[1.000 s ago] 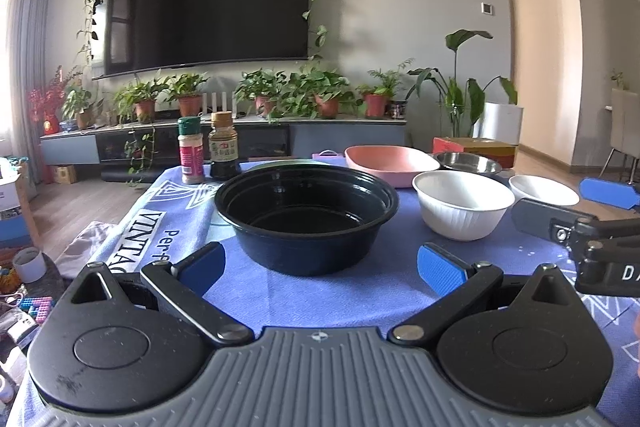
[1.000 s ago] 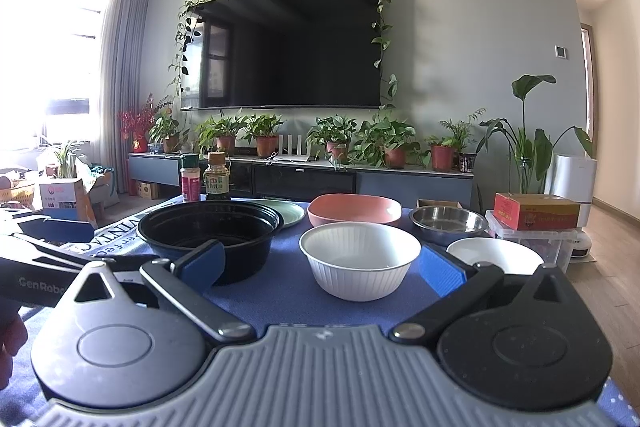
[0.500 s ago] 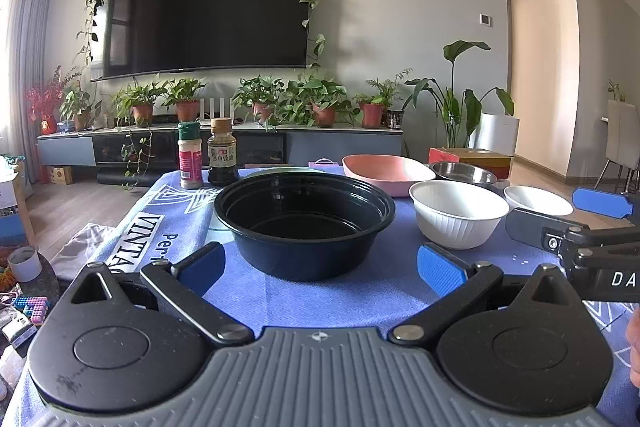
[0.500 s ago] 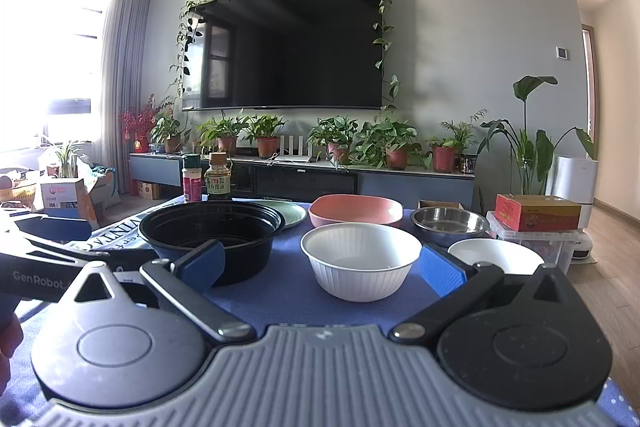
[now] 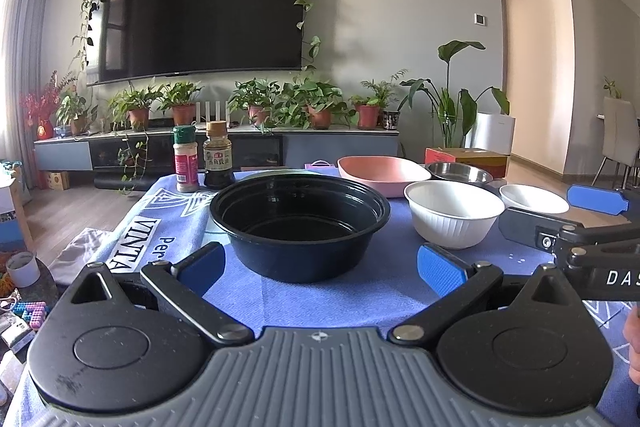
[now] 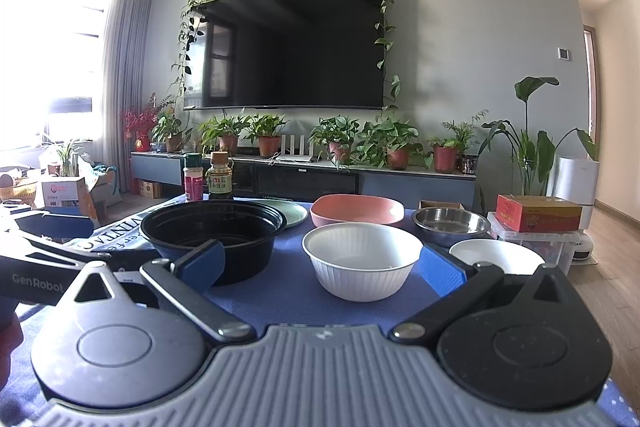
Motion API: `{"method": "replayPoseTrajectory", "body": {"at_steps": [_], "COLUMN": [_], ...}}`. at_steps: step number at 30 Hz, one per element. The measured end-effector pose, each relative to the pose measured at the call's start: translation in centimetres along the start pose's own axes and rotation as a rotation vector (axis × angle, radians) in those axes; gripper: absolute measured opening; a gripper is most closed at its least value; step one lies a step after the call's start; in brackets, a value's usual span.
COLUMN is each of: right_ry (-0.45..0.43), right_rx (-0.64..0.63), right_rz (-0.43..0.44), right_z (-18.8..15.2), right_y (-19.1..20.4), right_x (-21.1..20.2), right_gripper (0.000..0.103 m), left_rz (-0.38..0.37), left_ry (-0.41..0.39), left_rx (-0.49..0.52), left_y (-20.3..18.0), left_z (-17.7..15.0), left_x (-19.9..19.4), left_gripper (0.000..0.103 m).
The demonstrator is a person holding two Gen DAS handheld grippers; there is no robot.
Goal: Organize plates and bowls
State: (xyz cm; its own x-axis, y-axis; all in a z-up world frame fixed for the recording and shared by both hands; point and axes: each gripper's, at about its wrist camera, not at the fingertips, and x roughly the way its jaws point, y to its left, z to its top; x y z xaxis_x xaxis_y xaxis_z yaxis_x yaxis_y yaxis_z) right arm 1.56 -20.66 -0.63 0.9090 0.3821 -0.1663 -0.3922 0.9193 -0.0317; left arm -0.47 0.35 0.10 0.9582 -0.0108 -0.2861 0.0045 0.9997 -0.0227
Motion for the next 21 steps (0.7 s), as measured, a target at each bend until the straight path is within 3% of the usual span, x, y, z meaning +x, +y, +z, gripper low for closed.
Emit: {"method": "replayPoseTrajectory", "body": {"at_steps": [21], "right_ry": [-0.001], "right_rx": [-0.004], "right_rz": [0.001], "right_z": [-0.02], "right_y": [0.08], "right_x": [0.02], "right_gripper": [0.089], "left_rz": [-0.015], "left_ry": [0.017], "left_rx": [-0.031], "left_y": [0.42], "left_z": [-0.02], "left_x": [0.43], "left_gripper": [0.103]}}
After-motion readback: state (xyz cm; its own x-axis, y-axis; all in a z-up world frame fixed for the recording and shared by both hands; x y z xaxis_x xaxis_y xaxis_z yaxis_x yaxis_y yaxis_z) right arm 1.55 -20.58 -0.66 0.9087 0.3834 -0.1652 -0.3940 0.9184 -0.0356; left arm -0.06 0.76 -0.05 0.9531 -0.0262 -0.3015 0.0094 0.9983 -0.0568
